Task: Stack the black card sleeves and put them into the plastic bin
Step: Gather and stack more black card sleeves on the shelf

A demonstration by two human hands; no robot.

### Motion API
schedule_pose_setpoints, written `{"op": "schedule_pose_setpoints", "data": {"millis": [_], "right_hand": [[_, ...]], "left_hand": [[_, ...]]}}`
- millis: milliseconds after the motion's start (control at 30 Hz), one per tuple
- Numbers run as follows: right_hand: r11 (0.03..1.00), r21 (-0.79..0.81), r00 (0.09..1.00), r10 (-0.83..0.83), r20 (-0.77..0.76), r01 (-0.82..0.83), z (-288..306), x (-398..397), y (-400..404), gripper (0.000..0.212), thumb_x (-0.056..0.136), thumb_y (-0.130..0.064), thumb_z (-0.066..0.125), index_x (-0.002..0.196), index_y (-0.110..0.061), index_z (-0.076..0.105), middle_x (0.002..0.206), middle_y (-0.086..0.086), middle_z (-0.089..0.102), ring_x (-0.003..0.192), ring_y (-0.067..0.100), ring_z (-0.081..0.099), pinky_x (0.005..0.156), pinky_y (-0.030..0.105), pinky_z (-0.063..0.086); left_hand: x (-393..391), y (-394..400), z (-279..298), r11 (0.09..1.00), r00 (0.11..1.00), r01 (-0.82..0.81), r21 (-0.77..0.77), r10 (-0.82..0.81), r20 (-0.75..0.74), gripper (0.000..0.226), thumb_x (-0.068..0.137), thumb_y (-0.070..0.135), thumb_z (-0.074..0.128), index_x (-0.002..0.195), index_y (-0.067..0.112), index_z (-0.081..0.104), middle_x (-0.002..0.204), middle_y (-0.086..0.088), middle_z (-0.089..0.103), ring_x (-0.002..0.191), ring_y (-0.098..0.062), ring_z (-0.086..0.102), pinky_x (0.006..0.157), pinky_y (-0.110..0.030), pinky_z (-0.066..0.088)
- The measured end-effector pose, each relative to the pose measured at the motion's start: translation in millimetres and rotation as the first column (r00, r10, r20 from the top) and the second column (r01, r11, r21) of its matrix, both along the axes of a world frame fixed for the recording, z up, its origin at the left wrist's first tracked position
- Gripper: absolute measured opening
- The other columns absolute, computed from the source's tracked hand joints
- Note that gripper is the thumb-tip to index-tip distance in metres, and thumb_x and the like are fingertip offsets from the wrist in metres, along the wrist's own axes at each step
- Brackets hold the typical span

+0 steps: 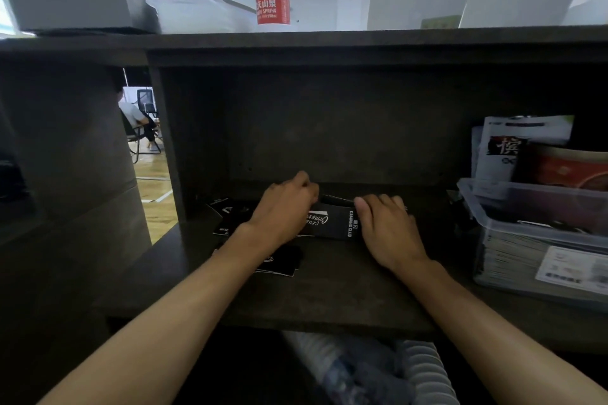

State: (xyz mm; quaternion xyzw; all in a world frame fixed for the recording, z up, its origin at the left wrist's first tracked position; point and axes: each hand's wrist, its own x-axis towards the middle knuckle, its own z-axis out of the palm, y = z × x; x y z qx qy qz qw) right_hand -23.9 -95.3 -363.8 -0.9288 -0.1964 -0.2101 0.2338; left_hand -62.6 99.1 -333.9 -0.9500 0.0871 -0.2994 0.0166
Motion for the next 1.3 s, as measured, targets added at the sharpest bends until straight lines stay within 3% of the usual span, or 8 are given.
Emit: {"op": "schedule_pose_setpoints", "data": {"millis": [167, 333, 467, 600, 800, 967, 1167, 1300], "right_hand": [[0.991, -0.127, 0.999, -0.03, 0.033, 0.034, -2.3, 4.6, -0.1, 0.037, 0.099, -0.028, 0.047, 0.136, -0.023, 0.047, 0.131, 0.003, 0.049, 0.121, 0.022, 0.041, 0.098, 0.051, 0.044], [0.987, -0.159, 0.999, 0.002, 0.039, 0.004, -5.6, 5.6, -2.2, 0.049, 0.096, -0.024, 0.05, 0.143, -0.022, 0.04, 0.138, 0.002, 0.043, 0.129, 0.023, 0.033, 0.101, 0.053, 0.04], [0.992, -0.129, 0.999, -0.009, 0.046, 0.014, -6.9, 5.5, -0.6, 0.042, 0.099, -0.04, 0.048, 0.138, -0.025, 0.043, 0.135, 0.0, 0.046, 0.129, 0.02, 0.035, 0.103, 0.053, 0.039], [0.991, -0.131, 0.997, -0.02, 0.068, 0.029, -5.5, 5.8, -0.1, 0.038, 0.098, -0.037, 0.051, 0.134, -0.025, 0.046, 0.132, -0.001, 0.049, 0.126, 0.019, 0.036, 0.101, 0.05, 0.039], [0.992, -0.118, 0.995, -0.036, 0.09, 0.047, -3.9, 2.7, -2.1, 0.037, 0.098, -0.032, 0.054, 0.134, -0.024, 0.048, 0.13, -0.001, 0.053, 0.125, 0.02, 0.038, 0.099, 0.048, 0.041], [0.99, -0.131, 0.995, -0.047, 0.088, 0.058, -4.1, 3.7, -1.9, 0.04, 0.098, -0.033, 0.052, 0.137, -0.024, 0.047, 0.132, 0.0, 0.052, 0.124, 0.021, 0.039, 0.1, 0.047, 0.04], [0.995, -0.08, 0.995, -0.06, 0.075, 0.066, -4.1, 3.3, 0.3, 0.042, 0.101, -0.049, 0.034, 0.132, -0.025, 0.051, 0.129, 0.002, 0.054, 0.123, 0.021, 0.042, 0.1, 0.047, 0.04], [0.993, -0.104, 0.995, -0.054, 0.08, 0.063, -5.5, 4.1, 0.1, 0.037, 0.099, -0.044, 0.046, 0.131, -0.026, 0.049, 0.129, 0.001, 0.053, 0.122, 0.02, 0.042, 0.1, 0.045, 0.041]], "left_hand": [[19.9, -31.3, -14.1, 0.933, 0.994, 0.108, -0.344, -0.108, 0.018, 0.03, 0.096, 0.018, 0.057, 0.122, 0.021, 0.042, 0.14, -0.006, 0.028, 0.105, -0.019, 0.056, 0.09, -0.031, 0.051], [22.3, -22.0, -19.2, 0.76, 0.952, 0.155, -0.631, -0.285, -0.109, 0.048, 0.096, 0.013, 0.056, 0.139, 0.028, 0.038, 0.15, 0.001, 0.025, 0.131, -0.01, 0.038, 0.103, -0.016, 0.028], [12.4, 24.4, -11.2, 0.863, 0.952, -0.006, -0.506, -0.15, -0.266, 0.048, 0.088, 0.028, 0.07, 0.133, 0.029, 0.051, 0.138, 0.001, 0.05, 0.127, -0.015, 0.049, 0.099, -0.027, 0.041], [-2.9, 66.2, -11.8, 0.94, 0.812, -0.207, -0.27, 0.011, -0.584, 0.059, 0.084, 0.046, 0.071, 0.138, 0.029, 0.053, 0.144, 0.002, 0.049, 0.131, -0.018, 0.046, 0.104, -0.031, 0.037], [-13.5, 64.3, -19.5, 0.96, 0.896, -0.037, -0.277, -0.09, -0.434, 0.03, 0.094, 0.037, 0.062, 0.122, 0.029, 0.067, 0.131, 0.009, 0.063, 0.125, -0.01, 0.053, 0.108, -0.033, 0.04], [-19.8, 53.4, -8.7, 0.988, 0.989, 0.129, -0.085, -0.134, -0.061, 0.019, 0.1, 0.032, 0.048, 0.094, 0.026, 0.065, 0.091, 0.009, 0.066, 0.088, -0.011, 0.063, 0.08, -0.035, 0.049], [6.7, 10.0, -2.7, 0.992, 0.991, 0.126, -0.012, -0.126, -0.05, 0.019, 0.1, 0.039, 0.046, 0.108, 0.03, 0.06, 0.124, 0.004, 0.045, 0.116, -0.014, 0.046, 0.095, -0.042, 0.043], [21.5, -29.8, -13.4, 0.957, 0.988, 0.149, -0.248, -0.152, 0.007, 0.022, 0.094, 0.033, 0.06, 0.108, 0.024, 0.045, 0.125, -0.002, 0.037, 0.106, -0.016, 0.05, 0.089, -0.034, 0.051]]}}
